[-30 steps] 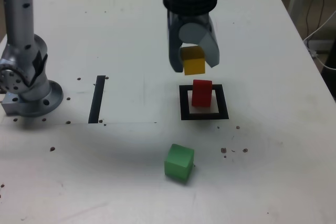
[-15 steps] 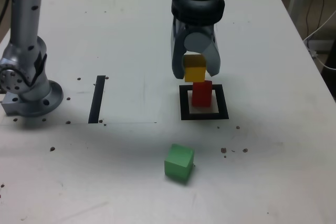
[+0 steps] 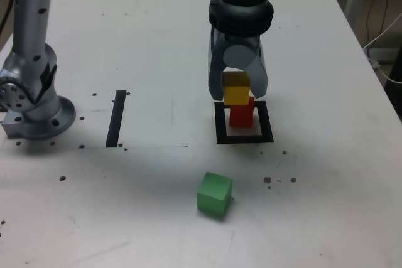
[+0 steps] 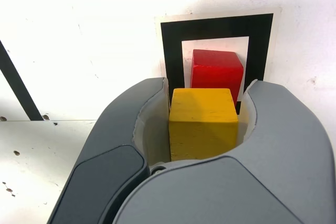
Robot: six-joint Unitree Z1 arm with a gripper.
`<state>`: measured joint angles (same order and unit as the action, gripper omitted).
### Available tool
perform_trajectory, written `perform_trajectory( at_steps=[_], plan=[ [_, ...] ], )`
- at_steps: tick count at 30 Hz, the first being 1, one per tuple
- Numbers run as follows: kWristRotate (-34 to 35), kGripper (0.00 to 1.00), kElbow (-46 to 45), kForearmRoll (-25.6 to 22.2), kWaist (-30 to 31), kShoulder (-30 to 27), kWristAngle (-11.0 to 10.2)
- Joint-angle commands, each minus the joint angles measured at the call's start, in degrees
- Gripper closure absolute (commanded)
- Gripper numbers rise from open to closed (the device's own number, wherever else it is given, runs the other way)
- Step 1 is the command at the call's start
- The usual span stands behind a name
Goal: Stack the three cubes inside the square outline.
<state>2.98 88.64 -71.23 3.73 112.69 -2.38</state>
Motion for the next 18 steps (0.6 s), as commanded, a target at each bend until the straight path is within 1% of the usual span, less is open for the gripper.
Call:
perform_trajectory(
  at_steps=[1, 6, 12, 18],
  plan=[
    [0.4, 0.88, -0.1, 0.2, 0.3, 0.4, -0.1],
    [0.7, 0.87, -0.1, 0.7, 0.7, 1.1, -0.1],
    [0.8, 0.76, -0.2, 0.6, 0.8, 1.9, -0.1],
    [0.9, 0.75, 0.0, 1.1, 0.8, 1.9, -1.1]
  ],
)
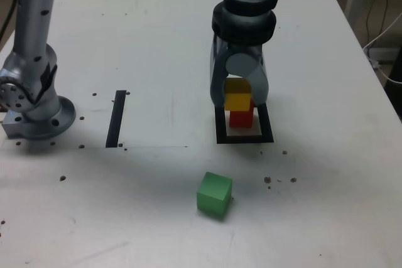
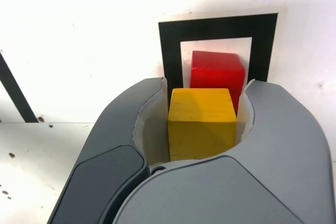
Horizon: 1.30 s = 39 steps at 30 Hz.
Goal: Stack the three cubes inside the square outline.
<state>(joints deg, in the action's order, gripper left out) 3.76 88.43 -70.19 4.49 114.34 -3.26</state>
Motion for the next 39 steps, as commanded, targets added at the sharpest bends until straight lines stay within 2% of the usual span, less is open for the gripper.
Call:
perform_trajectory(
  at_steps=[1, 7, 16, 29, 37, 39],
  plan=[
    [0.1, 0.75, 0.2, 0.2, 0.1, 0.3, -0.4],
    [0.1, 0.75, 0.4, 0.9, 0.0, 0.4, -1.1],
    [0.3, 0.75, -0.1, 2.0, -0.3, 0.6, -0.7],
    [0.8, 0.75, -1.1, 2.1, -0.8, 0.8, -1.1],
    [1.1, 0.67, -1.2, 1.8, -0.8, 0.4, -0.3],
    [1.2, 0.61, -1.2, 1.9, -0.8, 0.3, -0.3]
  ],
)
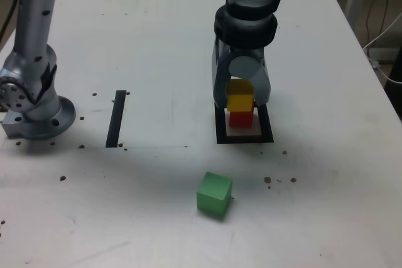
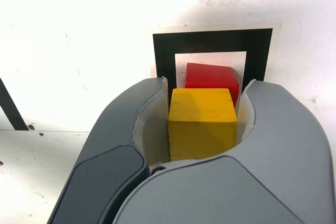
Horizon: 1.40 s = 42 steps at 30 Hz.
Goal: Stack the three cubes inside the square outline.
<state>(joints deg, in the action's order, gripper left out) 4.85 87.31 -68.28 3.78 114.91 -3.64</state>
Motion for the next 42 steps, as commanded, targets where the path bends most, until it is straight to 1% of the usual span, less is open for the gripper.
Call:
perform_trajectory(
  at_steps=[1, 5, 6, 7, 8, 13, 18, 22, 27, 31, 33, 37, 42],
  plan=[
    [0.2, 0.52, -0.1, 0.2, -0.1, -0.3, 0.0],
    [0.2, 0.15, -0.2, 0.4, -0.1, -0.5, -0.4],
    [0.2, 0.08, -0.2, 0.5, -0.1, -0.5, -0.5],
    [0.2, 0.04, -0.2, 0.4, -0.1, -0.6, -0.7],
    [0.2, 0.01, -0.2, 0.3, 0.0, -0.7, -0.8],
    [0.1, 0.00, -0.5, 0.0, 0.3, -1.3, -1.4],
    [0.3, 0.00, -1.1, -1.1, 0.9, -2.9, -1.6],
    [1.6, 0.00, -2.3, -1.8, 3.0, -5.9, -1.0],
    [6.1, 0.00, -5.1, -3.3, 7.7, -10.3, 0.5],
    [10.9, 0.00, -6.6, -6.0, 12.9, -11.6, 1.9],
    [12.4, 0.00, -7.0, -6.3, 15.6, -11.5, 3.0],
    [14.0, 0.00, -7.1, -5.0, 20.7, -10.5, 5.3],
    [15.0, 0.00, -4.2, -4.5, 26.8, -6.5, 8.3]
  ],
)
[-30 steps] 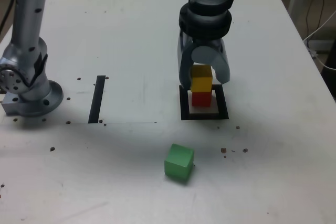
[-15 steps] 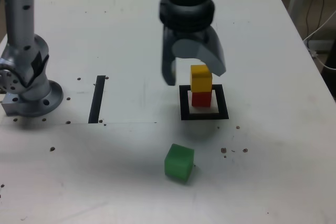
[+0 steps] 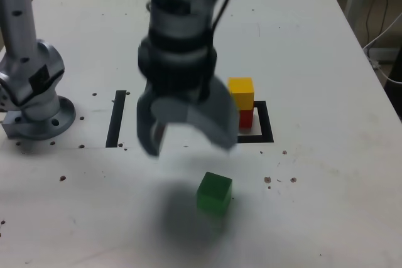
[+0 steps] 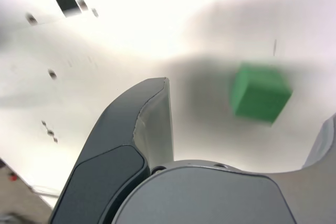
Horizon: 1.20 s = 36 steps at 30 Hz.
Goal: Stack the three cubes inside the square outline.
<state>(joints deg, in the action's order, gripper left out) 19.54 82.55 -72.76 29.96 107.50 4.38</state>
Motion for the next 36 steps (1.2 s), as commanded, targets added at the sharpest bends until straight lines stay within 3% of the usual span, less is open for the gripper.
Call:
perform_trajectory(
  at_steps=[1, 12, 21, 26, 30, 36],
  plan=[
    [0.7, 0.00, 1.3, 0.0, 1.6, 1.8, 0.8],
    [1.5, 0.00, 5.3, 0.6, 6.6, 11.2, 3.1],
    [1.2, 0.00, 4.8, 1.5, 6.4, 12.2, -3.9],
    [0.8, 0.01, 4.0, 3.9, 6.1, 12.5, -5.4],
    [0.3, 0.08, 3.1, 4.8, 5.7, 13.0, -4.5],
    [-1.0, 0.27, 2.7, 4.4, 4.7, 13.7, -2.9]
  ],
)
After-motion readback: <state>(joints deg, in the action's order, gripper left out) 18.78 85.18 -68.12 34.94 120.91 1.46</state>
